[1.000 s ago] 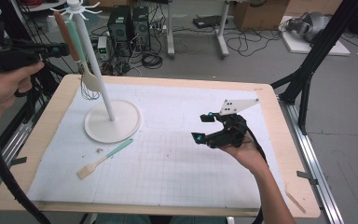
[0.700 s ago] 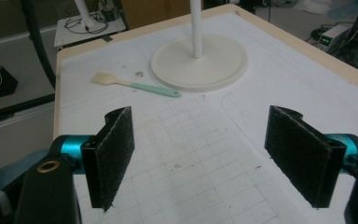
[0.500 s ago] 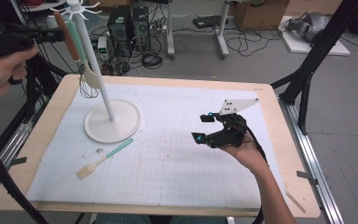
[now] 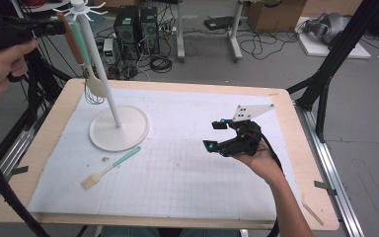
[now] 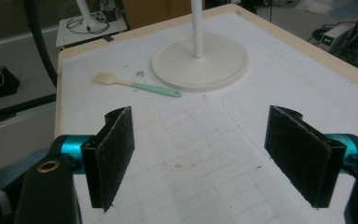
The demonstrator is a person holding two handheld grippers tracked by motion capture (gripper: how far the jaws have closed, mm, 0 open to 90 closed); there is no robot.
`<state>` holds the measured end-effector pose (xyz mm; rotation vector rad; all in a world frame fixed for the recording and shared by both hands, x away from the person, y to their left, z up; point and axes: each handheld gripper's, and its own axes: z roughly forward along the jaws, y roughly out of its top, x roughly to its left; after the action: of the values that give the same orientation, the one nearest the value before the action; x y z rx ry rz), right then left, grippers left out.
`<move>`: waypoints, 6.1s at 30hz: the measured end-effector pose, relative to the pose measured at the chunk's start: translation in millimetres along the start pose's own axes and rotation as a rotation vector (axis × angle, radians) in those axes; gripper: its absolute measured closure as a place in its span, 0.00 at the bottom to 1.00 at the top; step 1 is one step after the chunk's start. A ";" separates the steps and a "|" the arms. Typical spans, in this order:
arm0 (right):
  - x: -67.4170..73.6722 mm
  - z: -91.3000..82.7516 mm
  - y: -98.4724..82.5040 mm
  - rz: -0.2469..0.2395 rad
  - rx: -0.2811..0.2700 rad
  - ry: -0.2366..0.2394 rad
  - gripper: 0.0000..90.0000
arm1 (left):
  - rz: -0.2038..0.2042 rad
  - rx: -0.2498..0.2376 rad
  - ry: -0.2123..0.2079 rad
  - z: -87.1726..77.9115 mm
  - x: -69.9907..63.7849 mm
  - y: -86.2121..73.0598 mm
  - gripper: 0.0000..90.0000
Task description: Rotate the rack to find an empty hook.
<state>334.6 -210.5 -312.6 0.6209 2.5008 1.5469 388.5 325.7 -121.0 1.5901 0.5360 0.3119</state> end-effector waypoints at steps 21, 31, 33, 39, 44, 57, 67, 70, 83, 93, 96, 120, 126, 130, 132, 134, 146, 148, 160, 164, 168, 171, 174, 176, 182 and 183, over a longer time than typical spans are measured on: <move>-0.3 -2.3 -1.9 0.001 -0.005 -0.002 0.26 | -0.006 0.004 -0.032 13.8 -1.9 -0.3 0.99; -1.7 -2.7 -2.6 -0.003 -0.007 -0.004 0.26 | -0.002 0.001 -0.024 7.6 -0.1 0.3 0.99; -1.6 -2.5 -2.5 -0.002 -0.008 -0.003 0.26 | 0.000 0.003 -0.017 6.9 0.7 0.5 0.99; -0.6 -2.4 -2.2 -0.003 -0.006 0.000 0.26 | -0.006 0.010 -0.019 12.8 1.6 -0.5 0.99; -1.0 -3.6 -2.5 0.000 -0.008 0.001 0.26 | -0.011 0.008 -0.023 17.2 0.3 -0.2 0.99; -0.8 -3.0 -3.4 0.004 -0.007 0.005 0.26 | 0.001 0.019 -0.046 33.3 -6.2 2.0 0.99; -0.9 -5.9 -4.5 0.007 -0.009 0.001 0.26 | 0.014 0.036 -0.061 46.9 -11.3 2.6 0.99; -1.2 -6.0 -4.7 0.008 -0.010 0.001 0.26 | 0.019 0.038 -0.063 46.6 -12.4 3.1 0.99; 0.5 0.1 -3.6 0.000 -0.005 0.005 0.26 | 0.037 0.010 -0.040 17.8 -14.1 8.2 0.99; 0.7 4.2 -3.1 -0.003 0.003 0.014 0.26 | 0.031 -0.001 -0.007 -3.3 -5.5 6.8 0.99; 0.9 3.9 -3.2 -0.001 0.003 0.015 0.26 | 0.027 -0.002 0.002 -4.3 -3.8 6.9 0.99; -1.1 -0.5 -4.7 0.001 -0.004 0.014 0.26 | 0.008 0.016 0.014 3.4 6.0 2.9 0.99; -0.8 -0.5 -4.9 0.010 0.001 0.016 0.26 | 0.007 0.017 -0.002 11.8 3.5 2.1 0.99; -1.7 -0.8 -5.2 0.001 -0.005 0.010 0.26 | 0.017 0.024 -0.012 17.8 1.4 1.9 0.99; -1.5 -1.2 -5.6 0.002 -0.006 0.015 0.26 | 0.019 0.025 -0.018 20.3 0.0 1.9 0.99; -1.7 -1.7 -5.8 0.004 -0.006 0.013 0.26 | 0.019 0.020 -0.023 23.4 -2.0 2.0 0.99; -1.5 -1.7 -6.1 0.005 -0.006 0.014 0.26 | 0.030 0.016 -0.032 24.1 -6.1 3.2 0.99; -0.9 -1.1 -6.1 0.009 -0.001 0.018 0.26 | 0.031 0.011 -0.032 19.1 -6.7 3.8 0.99; 0.4 3.5 -4.9 0.004 0.001 0.022 0.26 | 0.034 -0.002 0.005 -5.1 -2.6 6.6 0.99; -0.6 2.9 -5.1 0.002 -0.002 0.019 0.26 | 0.034 -0.004 0.010 -9.1 0.3 6.3 0.99; -1.0 1.6 -5.2 0.004 -0.004 0.021 0.26 | 0.027 -0.003 0.021 -12.2 3.0 5.1 0.99; -1.0 1.0 -5.3 0.001 -0.007 0.016 0.26 | 0.019 -0.003 0.026 -14.3 6.5 2.3 0.99; -0.7 0.5 -5.7 0.007 -0.005 0.021 0.26 | 0.007 -0.002 0.035 -15.6 10.0 -1.0 0.99; -0.7 0.3 -5.8 0.010 -0.005 0.026 0.26 | 0.006 0.001 0.040 -15.7 12.4 -2.3 0.99; -1.3 -0.2 -5.7 0.009 -0.007 0.023 0.26 | -0.002 -0.011 0.034 -11.0 16.2 -3.2 0.99; -1.5 0.0 -5.6 0.009 -0.006 0.024 0.26 | -0.004 -0.012 0.031 -9.6 16.4 -3.5 0.99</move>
<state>334.4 -213.2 -317.7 0.6172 2.5136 1.5734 397.1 342.4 -125.4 1.5750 0.5598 0.3364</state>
